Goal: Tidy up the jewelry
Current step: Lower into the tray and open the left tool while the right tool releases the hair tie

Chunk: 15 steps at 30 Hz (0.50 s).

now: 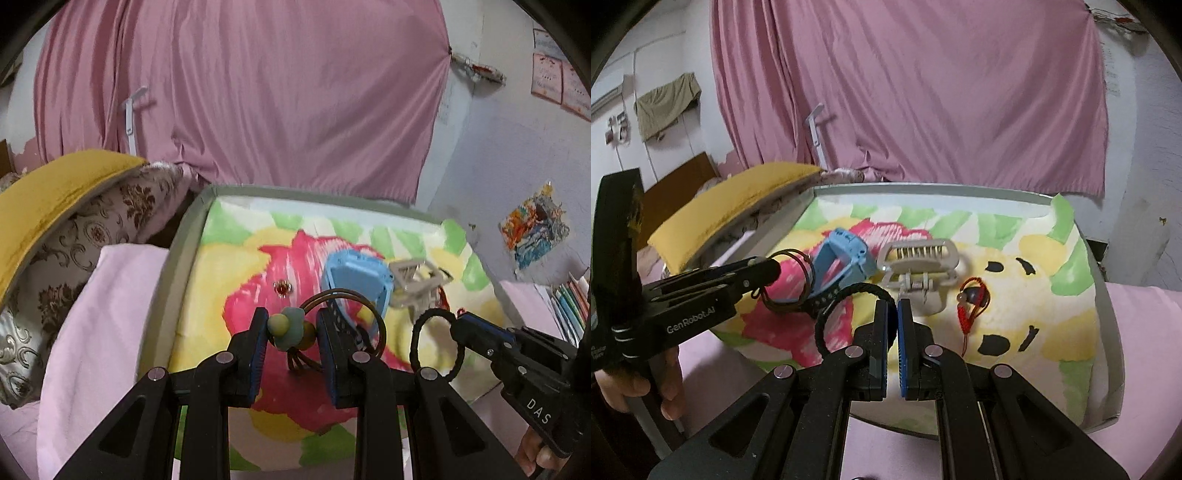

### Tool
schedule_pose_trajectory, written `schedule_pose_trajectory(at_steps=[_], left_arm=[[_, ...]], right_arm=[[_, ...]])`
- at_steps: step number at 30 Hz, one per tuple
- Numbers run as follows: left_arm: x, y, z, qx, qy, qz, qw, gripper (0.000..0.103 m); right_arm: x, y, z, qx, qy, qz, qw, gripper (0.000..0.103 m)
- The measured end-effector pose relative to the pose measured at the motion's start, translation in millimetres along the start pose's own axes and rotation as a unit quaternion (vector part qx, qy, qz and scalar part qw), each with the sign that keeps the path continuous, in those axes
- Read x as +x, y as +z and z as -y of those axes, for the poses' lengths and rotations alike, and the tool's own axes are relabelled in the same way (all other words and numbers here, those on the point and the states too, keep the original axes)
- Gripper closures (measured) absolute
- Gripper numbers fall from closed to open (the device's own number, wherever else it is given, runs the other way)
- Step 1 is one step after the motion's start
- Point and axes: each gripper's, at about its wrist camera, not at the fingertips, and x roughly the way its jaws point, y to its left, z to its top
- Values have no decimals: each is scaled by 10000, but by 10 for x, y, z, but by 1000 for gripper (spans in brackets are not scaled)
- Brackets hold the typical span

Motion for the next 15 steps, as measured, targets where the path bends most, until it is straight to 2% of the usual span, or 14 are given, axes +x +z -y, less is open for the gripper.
schedule_pose_trajectory(at_steps=[11,13,15], left_arm=[[49,-13,20,67,109,-164,9998,76],[50,-13,23,77,128,-174,9997,69],[42,-15,9,40,93,-182,9998,52]], right_arm=[[94,-38,4,33,26,-232,9997,98],[120,-42,15,61,34,-296,9995,98],[130,-46,26,105,35,-328,9994,97]])
